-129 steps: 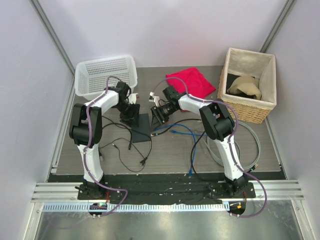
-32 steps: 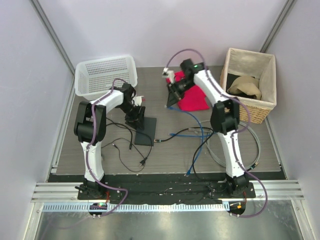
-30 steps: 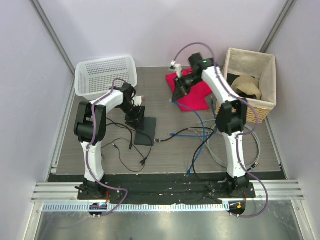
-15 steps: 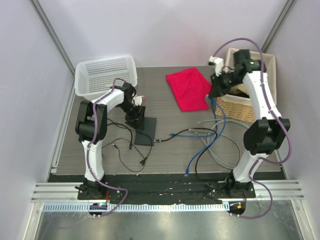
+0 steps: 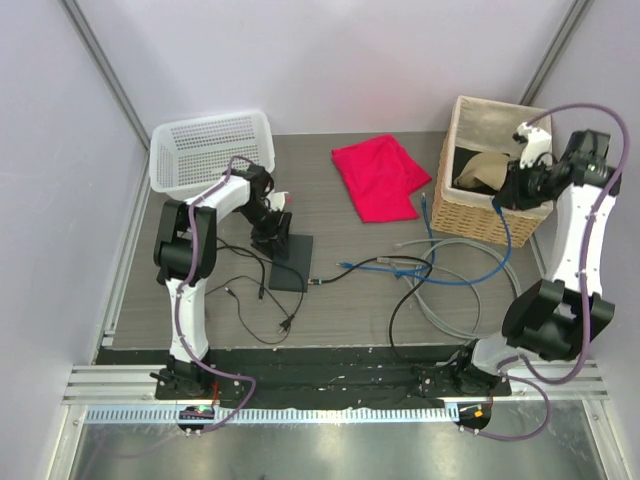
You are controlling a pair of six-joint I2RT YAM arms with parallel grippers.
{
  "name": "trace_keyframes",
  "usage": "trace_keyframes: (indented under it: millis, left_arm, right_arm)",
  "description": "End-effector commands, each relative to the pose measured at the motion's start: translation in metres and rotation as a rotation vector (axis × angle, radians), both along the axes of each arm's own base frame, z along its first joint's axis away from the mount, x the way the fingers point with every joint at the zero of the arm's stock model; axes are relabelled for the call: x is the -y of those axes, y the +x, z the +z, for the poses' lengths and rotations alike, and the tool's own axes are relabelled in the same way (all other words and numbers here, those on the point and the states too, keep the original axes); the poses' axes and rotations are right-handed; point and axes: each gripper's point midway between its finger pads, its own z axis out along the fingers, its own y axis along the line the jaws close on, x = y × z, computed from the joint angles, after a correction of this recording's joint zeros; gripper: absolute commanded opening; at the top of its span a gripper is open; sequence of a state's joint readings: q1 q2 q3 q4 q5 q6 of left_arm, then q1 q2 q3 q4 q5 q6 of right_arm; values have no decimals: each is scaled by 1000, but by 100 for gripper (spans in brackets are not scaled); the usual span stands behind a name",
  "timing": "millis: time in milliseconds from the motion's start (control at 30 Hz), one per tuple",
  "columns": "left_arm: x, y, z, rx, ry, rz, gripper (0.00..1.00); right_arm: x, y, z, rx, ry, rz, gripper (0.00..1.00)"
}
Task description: Pull the plug from the switch port
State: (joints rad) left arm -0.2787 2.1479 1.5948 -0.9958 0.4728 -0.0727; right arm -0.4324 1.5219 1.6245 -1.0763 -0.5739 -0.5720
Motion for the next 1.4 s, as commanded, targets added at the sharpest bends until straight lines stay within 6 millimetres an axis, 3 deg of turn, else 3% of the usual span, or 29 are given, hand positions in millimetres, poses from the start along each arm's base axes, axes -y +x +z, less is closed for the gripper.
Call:
trace_keyframes:
  millis: [0,33,100,133,167,233,333,400,500,533,633,667,733,767,833,867,900,933,967,1000,1067,1100,1233,1367]
  left_arm:
    - [7,19,-35,69,53,-27,52]
    - [7,19,-36,68,53,-27,52]
    - [9,17,-36,65,56,-33,52]
    - [9,17,-37,68,58,-38,52]
    - [9,17,-36,70,59,-36,52]
    - [7,15,-36,73,65,-39,52]
    - [5,15,-37,83,76,-45,52]
    - [2,15,-36,91,85,-48,52]
    - [0,19,-32,110,94,-54,52]
    - [0,19,-30,115,94,-55,52]
    - [1,24,-17,155,88,-56,52]
    - [1,24,-13,166,83,-57,52]
    - [3,27,3,203,61,-52,53]
    - [5,26,9,213,48,-51,53]
    - [9,27,28,244,3,-47,54]
    - [11,28,36,259,-13,-47,54]
    - [13,28,48,282,-39,-51,54]
    - [14,28,53,293,-47,-53,55]
    - [14,30,58,307,-52,-54,56]
    - [14,30,61,317,-55,-57,56]
    - [14,34,65,326,-50,-41,56]
    - [14,36,66,326,-47,-31,56]
    - [10,34,58,275,-45,56,56]
    - [6,20,39,242,-31,55,56]
  right_arm:
    - [0,-26,-21,-10,-51,-85,2]
    - [6,-31,-44,-46,-50,-142,2]
    - [14,-43,-63,-82,-55,-205,1]
    - [12,-40,-63,-75,-27,-225,25]
    - [6,-41,-61,-72,0,-202,34]
    - [-8,-30,-30,30,65,-159,48]
    - [-5,-5,20,246,66,-189,59]
    - [-9,6,40,308,104,-197,65]
    - [-38,25,49,314,193,-110,66]
    - [-63,29,47,298,223,-36,66]
    - [-112,41,37,258,287,111,66]
    - [-146,42,31,229,318,195,68]
    - [-179,45,21,191,328,271,70]
    - [-210,47,12,147,343,347,70]
    - [-240,43,2,92,360,432,70]
    - [-267,38,4,78,372,520,70]
    - [-278,34,-20,-8,366,567,69]
    - [-288,32,-30,-46,363,612,68]
    - [-311,24,-23,-54,383,704,68]
    - [-319,18,-51,-149,382,750,68]
    - [-336,5,-58,-238,405,814,67]
    - [-351,-4,-77,-313,433,863,66]
    - [-374,-23,-101,-405,484,935,64]
    - [-381,-24,-122,-468,506,909,58]
